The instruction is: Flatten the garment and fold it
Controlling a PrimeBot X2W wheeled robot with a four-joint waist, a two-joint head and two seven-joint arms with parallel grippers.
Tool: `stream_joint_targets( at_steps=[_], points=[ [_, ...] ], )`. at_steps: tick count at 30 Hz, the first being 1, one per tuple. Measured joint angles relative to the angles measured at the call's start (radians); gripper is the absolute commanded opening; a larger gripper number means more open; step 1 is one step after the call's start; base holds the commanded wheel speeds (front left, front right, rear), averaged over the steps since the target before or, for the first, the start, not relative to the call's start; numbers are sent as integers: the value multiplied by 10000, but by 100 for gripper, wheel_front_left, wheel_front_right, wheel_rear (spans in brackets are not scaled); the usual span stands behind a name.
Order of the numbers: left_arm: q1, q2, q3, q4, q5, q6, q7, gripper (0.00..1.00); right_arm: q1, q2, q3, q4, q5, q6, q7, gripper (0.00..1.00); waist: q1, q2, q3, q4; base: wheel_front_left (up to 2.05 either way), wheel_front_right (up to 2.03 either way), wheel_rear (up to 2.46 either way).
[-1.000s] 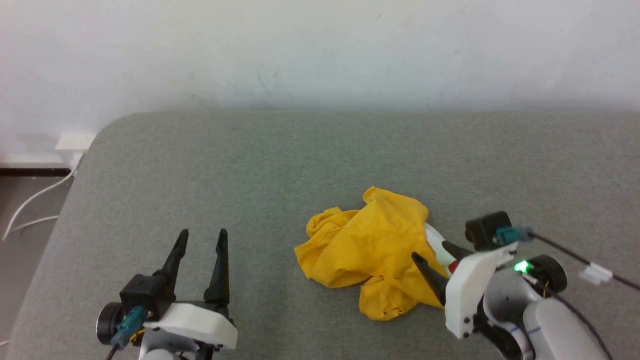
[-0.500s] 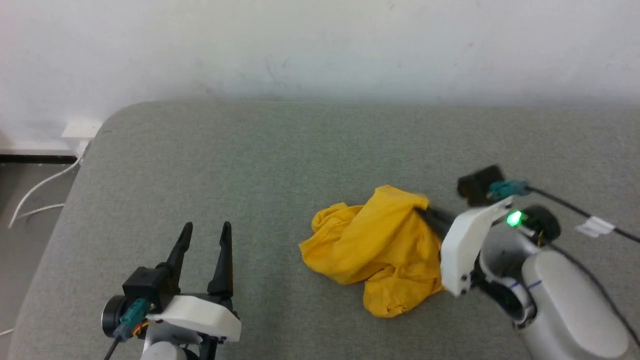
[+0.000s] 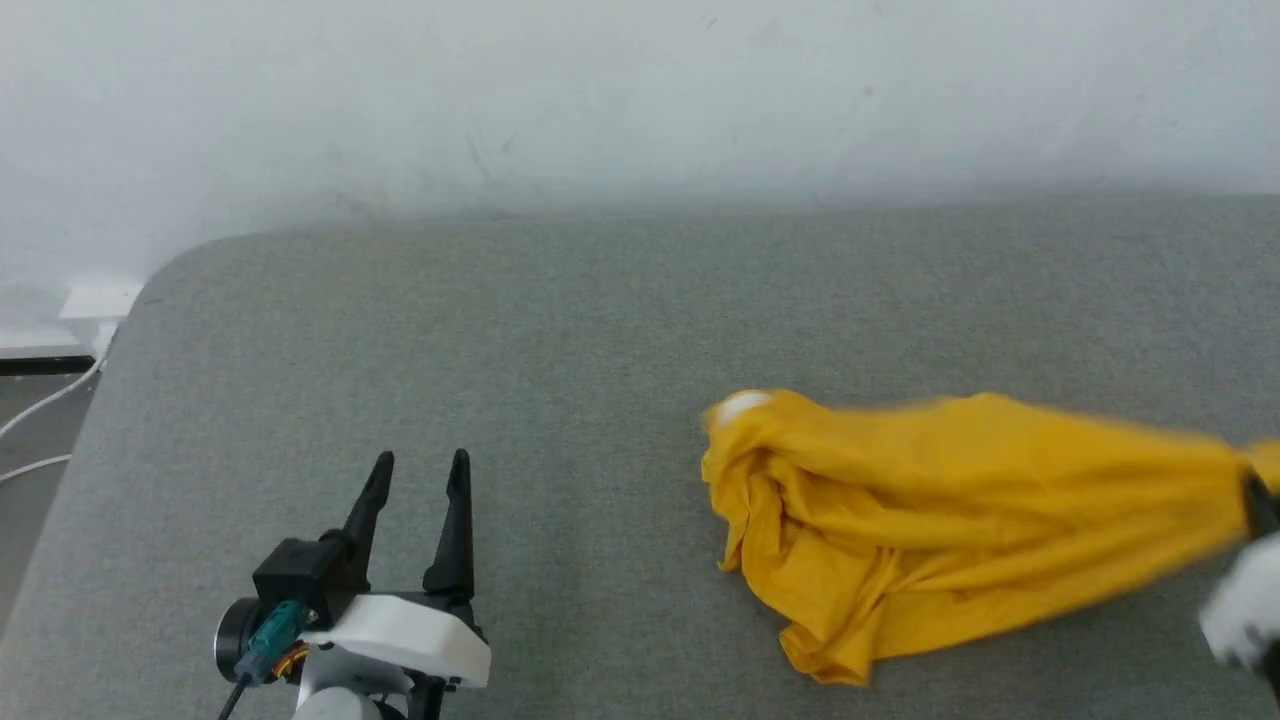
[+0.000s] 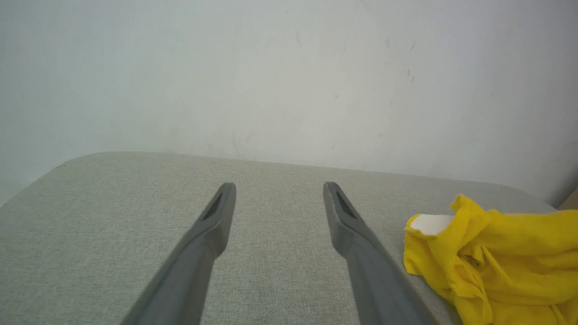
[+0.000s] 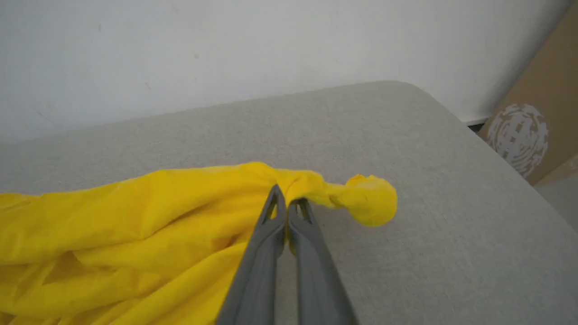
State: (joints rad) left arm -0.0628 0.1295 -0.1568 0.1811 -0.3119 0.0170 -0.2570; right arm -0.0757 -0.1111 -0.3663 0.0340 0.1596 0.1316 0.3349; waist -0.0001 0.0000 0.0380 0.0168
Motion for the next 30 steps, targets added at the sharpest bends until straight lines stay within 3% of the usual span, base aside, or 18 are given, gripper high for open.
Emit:
stream_joint_targets(
  at_steps=[3, 6, 7, 9, 15, 19, 30],
  points=[
    [1, -6, 40, 38, 0, -2, 0, 100, 1036, 313, -1097, 157, -226, 0, 171, 0, 0, 0, 41, -74, 0, 0, 0],
    [0, -6, 77, 132, 0, -2, 0, 100, 1537, 485, -1557, 738, -389, 0, 257, 0, -1, 0, 81, -154, 0, 0, 0],
    [0, -4, 82, 153, 2, -2, 0, 100, 1625, 531, -1570, 982, -355, 0, 253, 23, -1, 0, 94, -182, 0, 0, 0],
    [0, -4, 98, 209, 2, -2, 0, 100, 1678, 587, -1482, 1256, -297, 0, -56, 100, 0, 0, 113, -240, 0, 0, 0],
    [-2, -4, 10, 364, 42, -25, 10, 100, 1418, 594, -1060, 1047, 368, 0, -2715, 100, 0, 0, 24, -378, 0, 0, 0],
    [-36, -90, -426, 470, 44, -270, 337, 100, 1467, 591, -324, 430, 268, 0, -3770, 100, 0, 0, -136, -460, 0, 0, 0],
    [-1437, -662, -2280, 1919, -107, -865, 2523, 100, 2238, 593, 2851, -2163, -249, 2, -3929, 100, 1, 0, -203, -1044, 0, 0, 0]
  ],
)
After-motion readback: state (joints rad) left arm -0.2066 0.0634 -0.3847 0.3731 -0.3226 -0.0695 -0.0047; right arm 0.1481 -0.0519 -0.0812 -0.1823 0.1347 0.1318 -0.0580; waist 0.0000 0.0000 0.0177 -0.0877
